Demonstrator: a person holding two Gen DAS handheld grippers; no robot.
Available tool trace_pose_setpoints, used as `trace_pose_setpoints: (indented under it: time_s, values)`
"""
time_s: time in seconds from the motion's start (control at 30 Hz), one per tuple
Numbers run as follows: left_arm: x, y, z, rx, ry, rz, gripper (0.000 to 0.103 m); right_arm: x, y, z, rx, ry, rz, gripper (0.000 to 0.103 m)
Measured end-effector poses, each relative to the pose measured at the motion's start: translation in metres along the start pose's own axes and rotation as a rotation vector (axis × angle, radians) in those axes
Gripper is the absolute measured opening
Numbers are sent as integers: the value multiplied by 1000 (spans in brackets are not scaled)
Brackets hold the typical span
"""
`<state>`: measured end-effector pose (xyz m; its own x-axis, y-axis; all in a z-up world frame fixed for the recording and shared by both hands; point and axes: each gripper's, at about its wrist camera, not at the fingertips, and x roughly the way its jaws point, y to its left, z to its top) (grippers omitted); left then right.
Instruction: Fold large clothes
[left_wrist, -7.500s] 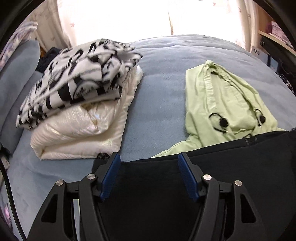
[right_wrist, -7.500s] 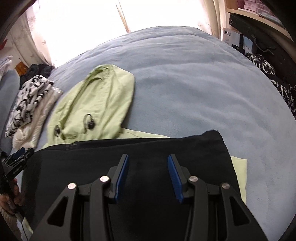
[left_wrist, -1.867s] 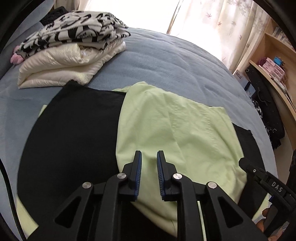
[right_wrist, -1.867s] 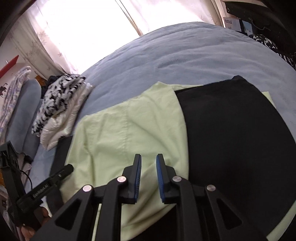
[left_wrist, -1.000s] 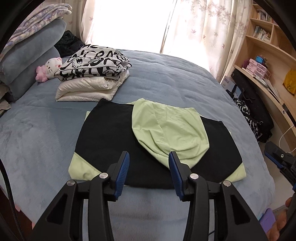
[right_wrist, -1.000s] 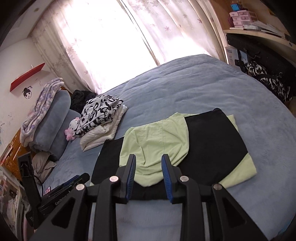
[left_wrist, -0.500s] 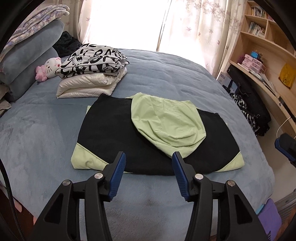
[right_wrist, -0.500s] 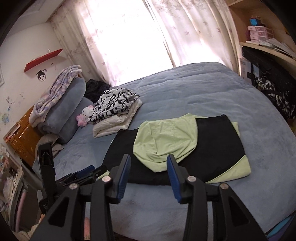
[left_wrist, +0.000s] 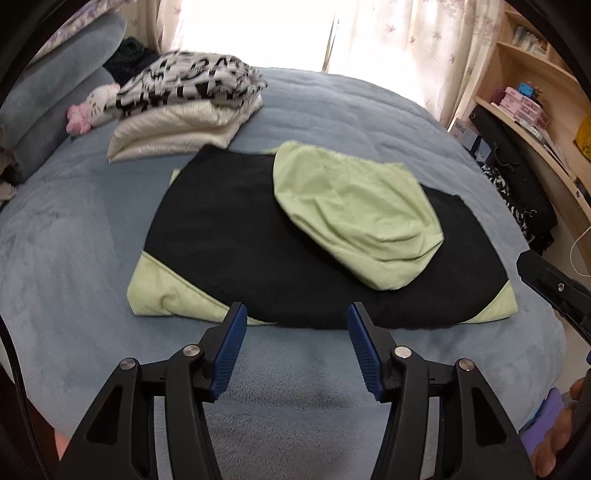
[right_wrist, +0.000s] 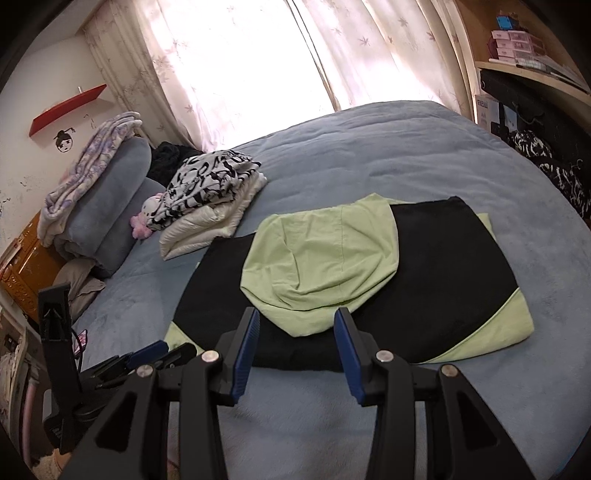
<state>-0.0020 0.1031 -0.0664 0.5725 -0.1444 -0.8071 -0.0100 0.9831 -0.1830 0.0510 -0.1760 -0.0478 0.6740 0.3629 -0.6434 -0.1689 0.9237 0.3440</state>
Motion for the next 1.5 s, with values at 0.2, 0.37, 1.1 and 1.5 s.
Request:
trace_pose_setpoints:
  time_s: [0.2,0.37,1.1,1.5]
  values:
    - [40,16,-11,-68,106,-63,58,31,-7,-5,7,25,-12,42]
    - [75,35,-22,-189,183,-164,58,54,-10,-6,15,50,-2,42]
    - [150,87,34,-502,17,-257,61,143,-11,22,-79,86,-36,41]
    - [93,32,61,-174,-305,-2,7,192,-14,-4,-147,163,-54,23]
